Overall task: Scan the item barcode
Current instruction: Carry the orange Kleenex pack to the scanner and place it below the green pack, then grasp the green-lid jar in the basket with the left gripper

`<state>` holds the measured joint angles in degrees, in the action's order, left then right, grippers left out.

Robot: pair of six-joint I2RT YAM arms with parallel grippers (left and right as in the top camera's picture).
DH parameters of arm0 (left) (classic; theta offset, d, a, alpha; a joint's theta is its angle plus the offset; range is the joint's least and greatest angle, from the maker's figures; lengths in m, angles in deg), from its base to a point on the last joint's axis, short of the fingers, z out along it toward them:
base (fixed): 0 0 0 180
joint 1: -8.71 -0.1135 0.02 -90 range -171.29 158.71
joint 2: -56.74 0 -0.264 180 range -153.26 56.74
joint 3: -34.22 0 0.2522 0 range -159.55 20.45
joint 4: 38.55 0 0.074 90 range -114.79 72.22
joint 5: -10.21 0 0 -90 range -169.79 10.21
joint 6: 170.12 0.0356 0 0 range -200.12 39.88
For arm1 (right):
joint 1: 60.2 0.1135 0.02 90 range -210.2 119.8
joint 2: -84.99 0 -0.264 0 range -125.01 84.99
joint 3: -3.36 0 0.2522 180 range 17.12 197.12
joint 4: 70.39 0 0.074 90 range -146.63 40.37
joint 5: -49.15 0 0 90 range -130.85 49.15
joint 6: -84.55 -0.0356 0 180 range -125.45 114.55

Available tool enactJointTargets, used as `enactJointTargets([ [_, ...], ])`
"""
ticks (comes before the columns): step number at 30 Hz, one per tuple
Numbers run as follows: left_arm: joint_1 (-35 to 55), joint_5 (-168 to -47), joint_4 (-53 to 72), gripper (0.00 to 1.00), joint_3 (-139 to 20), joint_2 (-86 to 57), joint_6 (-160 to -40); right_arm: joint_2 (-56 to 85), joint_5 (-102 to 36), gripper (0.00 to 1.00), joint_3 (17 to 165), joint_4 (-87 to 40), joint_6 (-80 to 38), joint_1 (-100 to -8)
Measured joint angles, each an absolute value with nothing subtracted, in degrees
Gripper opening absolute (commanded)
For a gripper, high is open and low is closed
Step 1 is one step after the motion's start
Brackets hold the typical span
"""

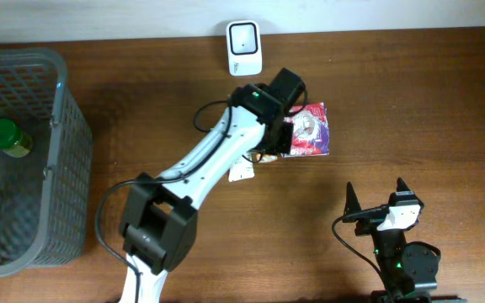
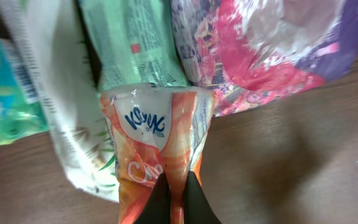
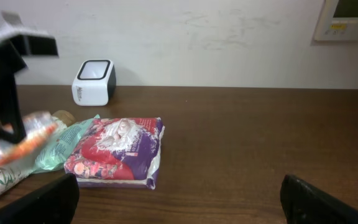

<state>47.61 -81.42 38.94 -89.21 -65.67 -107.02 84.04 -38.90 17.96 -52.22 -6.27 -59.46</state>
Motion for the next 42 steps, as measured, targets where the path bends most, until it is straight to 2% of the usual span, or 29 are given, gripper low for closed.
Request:
enactJointTargets([
  [3, 48.8, -81.4, 38.8, 0.0, -89.2, -70.1, -108.5, 84.0, -38.9, 0.98, 18.0, -52.2, -6.3, -59.5],
  [6, 48.8, -81.2, 39.1, 0.12, -89.2, -70.8, -112.3, 84.0, -38.9, 0.98, 18.0, -52.2, -6.3, -59.5],
  [8, 48.9, -79.6, 39.1, 0.14, -89.2, -72.7, -112.9, 84.0, -38.9, 0.98, 18.0, -52.2, -6.3, -59.5],
  [10, 48.9, -76.1, 38.5, 0.26, -89.2, -74.2, -113.0, 84.0, -38.9, 0.99, 18.0, -52.2, -6.3, -59.5],
  [13, 48.9, -73.7, 37.0, 0.31, -89.4, -74.2, -112.9, 84.0, -38.9, 0.99, 18.0, -52.2, -6.2, -59.5],
  [15, 48.9, -73.3, 40.5, 0.42, -92.1, -74.5, -111.7, 84.0, -38.9, 0.98, 18.0, -52.2, -6.2, -59.5],
  [16, 48.9, -73.0, 44.9, 0.48, -99.4, -75.1, -111.0, 84.0, -38.9, 0.98, 18.0, -52.2, -6.2, -59.5],
  [17, 48.9, -72.8, 49.1, 0.66, -105.4, -75.4, -110.8, 84.0, -38.9, 0.99, 18.0, -52.3, -6.3, -59.5],
  [21, 48.3, -69.1, 65.2, 0.99, -135.2, -75.9, -106.9, 84.0, -38.9, 0.99, 18.0, -52.2, -6.3, -59.5],
  [24, 42.4, -64.7, 71.7, 0.99, -151.6, -74.4, -102.2, 84.0, -38.9, 0.98, 18.0, -52.2, -6.3, -59.5],
  [28, 28.7, -63.9, 71.8, 0.99, -153.3, -67.0, -98.8, 84.0, -38.9, 0.99, 18.0, -52.2, -6.3, -59.5],
  [31, 13.6, -65.8, 71.9, 0.99, -153.1, -60.2, -96.4, 84.0, -38.9, 0.98, 18.0, -52.2, -6.2, -59.5],
  [38, -17.7, -70.6, 70.4, 0.99, -137.7, -59.9, -97.4, 84.0, -38.9, 0.98, 18.0, -52.2, -6.3, -59.5],
  [42, -23.8, -72.3, 56.6, 0.98, -120.4, -59.6, -97.9, 84.0, -38.9, 0.99, 18.0, -52.2, -6.3, -59.5],
])
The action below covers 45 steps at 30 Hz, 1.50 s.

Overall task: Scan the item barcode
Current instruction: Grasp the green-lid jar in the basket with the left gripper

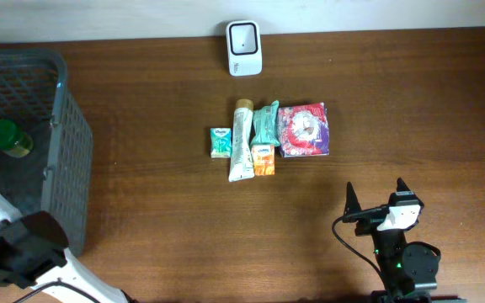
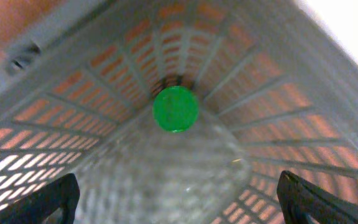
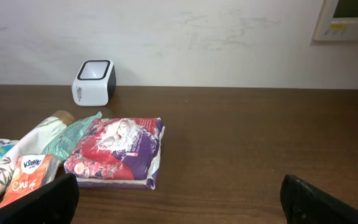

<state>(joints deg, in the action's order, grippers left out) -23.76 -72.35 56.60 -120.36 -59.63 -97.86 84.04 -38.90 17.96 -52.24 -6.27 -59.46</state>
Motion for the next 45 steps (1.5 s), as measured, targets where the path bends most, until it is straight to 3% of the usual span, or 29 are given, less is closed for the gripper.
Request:
enactJointTargets([
  [7, -24.7, -70.1, 29.5, 0.85, -93.1, -60.1, -98.1, 84.0, -38.9, 0.98, 18.0, -52.2, -6.2, -59.5],
  [12, -24.7, -69.6, 17.9, 0.95, -85.1, -60.2, -95.6, 84.0, -38.9, 0.98, 18.0, -52.2, -6.2, -59.5],
  [14, -24.7, -69.5, 16.4, 0.91, -83.7, -60.2, -95.0, 84.0, -38.9, 0.99, 18.0, -52.2, -6.3, -59.5],
  [16, -24.4, -69.5, 15.1, 0.79, -81.9, -60.2, -94.6, 84.0, -38.9, 0.99, 18.0, -52.2, -6.2, -59.5],
  [18, -24.1, -68.9, 15.0, 0.78, -81.2, -60.2, -93.5, 84.0, -38.9, 0.99, 18.0, -52.2, -6.3, -59.5],
  [22, -18.8, -58.6, 15.7, 0.82, -81.1, -59.9, -92.9, 84.0, -38.9, 0.99, 18.0, -52.2, -6.3, -59.5],
  [25, -17.1, -57.5, 16.6, 0.82, -80.9, -56.9, -92.9, 84.0, -38.9, 0.98, 18.0, -52.2, -6.3, -59.5],
  [26, -17.4, -57.2, 17.7, 0.86, -80.9, -56.1, -92.9, 84.0, -38.9, 0.98, 18.0, -52.2, -6.2, -59.5],
  [31, -21.0, -57.3, 17.5, 0.93, -80.9, -59.3, -92.7, 84.0, -38.9, 0.98, 18.0, -52.2, -6.3, -59.5],
  [41, -21.5, -63.5, 8.3, 0.92, -80.7, -65.8, -93.9, 84.0, -38.9, 0.98, 18.0, -52.2, -6.3, -59.5],
  [42, -21.5, -63.5, 8.4, 0.92, -80.7, -66.0, -94.5, 84.0, -38.9, 0.99, 18.0, -52.2, -6.2, -59.5],
  [45, -21.5, -63.5, 8.0, 0.74, -81.3, -66.7, -95.2, 84.0, -38.9, 0.99, 18.0, -52.2, -6.3, -59.5],
])
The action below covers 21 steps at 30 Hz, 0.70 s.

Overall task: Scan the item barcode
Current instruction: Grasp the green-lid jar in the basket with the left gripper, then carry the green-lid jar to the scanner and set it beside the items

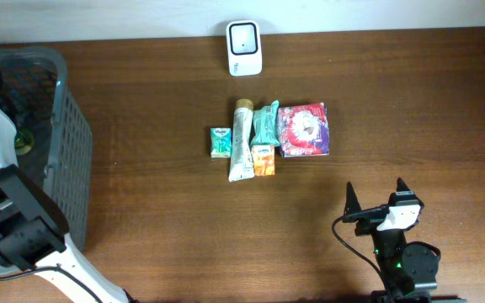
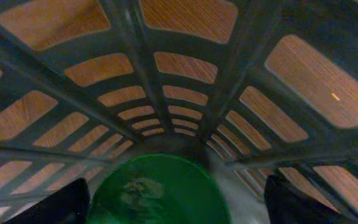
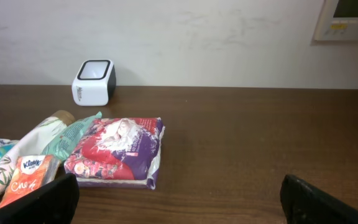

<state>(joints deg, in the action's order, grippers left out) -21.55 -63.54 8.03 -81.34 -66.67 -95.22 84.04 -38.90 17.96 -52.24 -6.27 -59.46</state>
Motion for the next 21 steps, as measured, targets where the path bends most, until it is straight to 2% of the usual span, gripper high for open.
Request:
enactJointTargets([
  [4, -21.5, -63.8, 10.5, 0.7, -81.9, -66.8, -96.0, 84.0, -38.9, 0.98, 18.0, -52.2, -6.3, -59.5],
  [8, -21.7, -64.0, 17.4, 0.82, -81.9, -68.0, -95.9, 84.0, -38.9, 0.99, 18.0, -52.2, -6.2, -59.5],
  [10, -21.7, -64.2, 21.1, 0.82, -81.2, -69.6, -95.9, 84.0, -38.9, 0.99, 18.0, -52.2, -6.2, -59.5],
  [12, -21.9, -64.1, 17.4, 0.78, -80.6, -70.1, -96.0, 84.0, -38.9, 0.98, 18.0, -52.2, -6.2, -59.5],
  [15, -23.2, -64.1, 14.5, 0.8, -80.6, -70.1, -95.9, 84.0, -38.9, 0.99, 18.0, -52.2, -6.2, -59.5],
  [16, -23.4, -64.0, 14.0, 0.79, -80.6, -70.1, -95.9, 84.0, -38.9, 0.98, 18.0, -52.2, -6.3, -59.5],
  [19, -23.6, -63.3, 10.7, 0.65, -80.6, -70.1, -95.9, 84.0, -38.9, 0.98, 18.0, -52.2, -6.2, -59.5],
  [21, -23.6, -63.3, 10.5, 0.51, -80.6, -70.1, -96.0, 84.0, -38.9, 0.99, 18.0, -52.2, -6.2, -59.5],
])
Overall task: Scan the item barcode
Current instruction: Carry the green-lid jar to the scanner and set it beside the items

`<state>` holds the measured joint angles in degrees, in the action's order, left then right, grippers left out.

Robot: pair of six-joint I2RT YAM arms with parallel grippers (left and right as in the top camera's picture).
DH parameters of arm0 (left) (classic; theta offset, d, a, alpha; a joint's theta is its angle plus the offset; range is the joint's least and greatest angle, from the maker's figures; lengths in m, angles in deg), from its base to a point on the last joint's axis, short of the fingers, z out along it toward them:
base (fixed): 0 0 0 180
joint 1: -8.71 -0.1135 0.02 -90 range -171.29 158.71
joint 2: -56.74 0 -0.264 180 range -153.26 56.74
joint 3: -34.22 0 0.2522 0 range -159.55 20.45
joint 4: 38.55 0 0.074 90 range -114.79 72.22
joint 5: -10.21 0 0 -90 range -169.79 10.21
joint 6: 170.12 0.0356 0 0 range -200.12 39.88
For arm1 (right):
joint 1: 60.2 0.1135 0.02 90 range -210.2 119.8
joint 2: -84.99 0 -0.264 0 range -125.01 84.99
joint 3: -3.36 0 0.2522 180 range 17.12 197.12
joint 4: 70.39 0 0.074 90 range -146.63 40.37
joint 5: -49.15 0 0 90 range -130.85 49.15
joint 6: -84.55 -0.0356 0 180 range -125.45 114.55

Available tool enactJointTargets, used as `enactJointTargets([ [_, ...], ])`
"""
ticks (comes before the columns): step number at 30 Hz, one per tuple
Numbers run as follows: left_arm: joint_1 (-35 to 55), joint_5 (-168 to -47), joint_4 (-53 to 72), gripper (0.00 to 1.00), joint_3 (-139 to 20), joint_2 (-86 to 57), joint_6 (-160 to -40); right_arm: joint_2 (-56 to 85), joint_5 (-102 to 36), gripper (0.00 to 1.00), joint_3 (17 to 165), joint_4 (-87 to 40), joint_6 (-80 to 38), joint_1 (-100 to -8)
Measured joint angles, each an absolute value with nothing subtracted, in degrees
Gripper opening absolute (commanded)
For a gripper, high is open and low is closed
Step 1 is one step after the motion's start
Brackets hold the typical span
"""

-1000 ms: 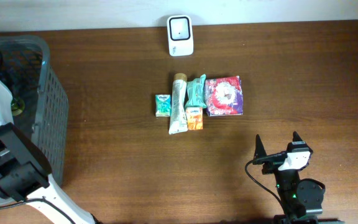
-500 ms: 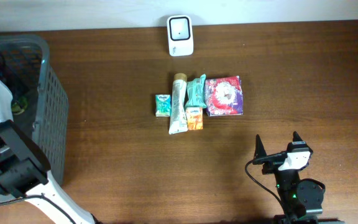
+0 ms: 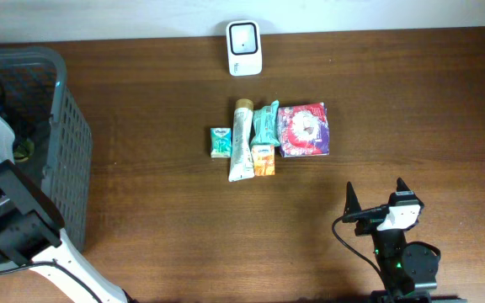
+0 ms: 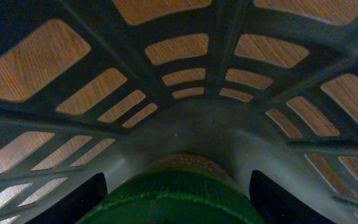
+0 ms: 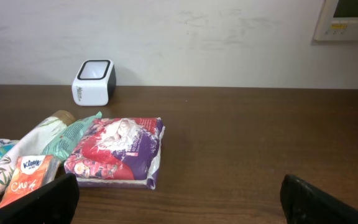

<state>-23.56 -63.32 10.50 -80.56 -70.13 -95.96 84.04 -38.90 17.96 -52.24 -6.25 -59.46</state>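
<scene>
The green-lidded jar point(image 4: 179, 202) stands in the bottom of the grey mesh basket point(image 3: 66, 126) at the table's left end. My left gripper point(image 4: 178, 180) is down inside the basket, its dark fingers point(image 4: 82, 199) pressed to both sides of the lid, shut on the jar. In the overhead view the white left arm hides most of the jar. The white barcode scanner point(image 3: 244, 38) sits at the far edge, centre. My right gripper point(image 5: 178, 186) rests open near the front right, holding nothing.
A row of packets lies mid-table: a small green pack point(image 3: 220, 141), a pale tube point(image 3: 241, 141), a mint pack point(image 3: 266, 123), an orange tissue pack point(image 3: 263, 160) and a red-purple pack point(image 3: 304, 130). The basket's walls stand close around the left gripper.
The left gripper has sunk lower onto the jar, which now fills more of the wrist view. Its fingers stand closer together, against the lid. The right arm has not moved.
The left gripper was shut on the orange tissue pack among the packets mid-table. Then the pack lay in the row and the gripper hung open over the basket above the jar. Then it was low inside the basket near the lid, and now it grips the jar.
</scene>
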Motion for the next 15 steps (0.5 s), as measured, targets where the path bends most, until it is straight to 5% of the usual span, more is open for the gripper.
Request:
enactJointTargets([
  [6, -23.6, -64.0, 15.2, 0.47, -80.5, -66.2, -95.7, 84.0, -38.9, 0.99, 18.0, -52.2, -6.2, -59.5],
  [9, -23.8, -67.8, 18.5, 0.52, -80.5, -52.9, -95.7, 84.0, -38.9, 0.98, 18.0, -52.2, -6.2, -59.5],
  [15, -23.5, -91.9, 19.4, 0.55, -80.3, -25.8, -98.0, 84.0, -38.9, 0.99, 18.0, -52.2, -6.2, -59.5],
])
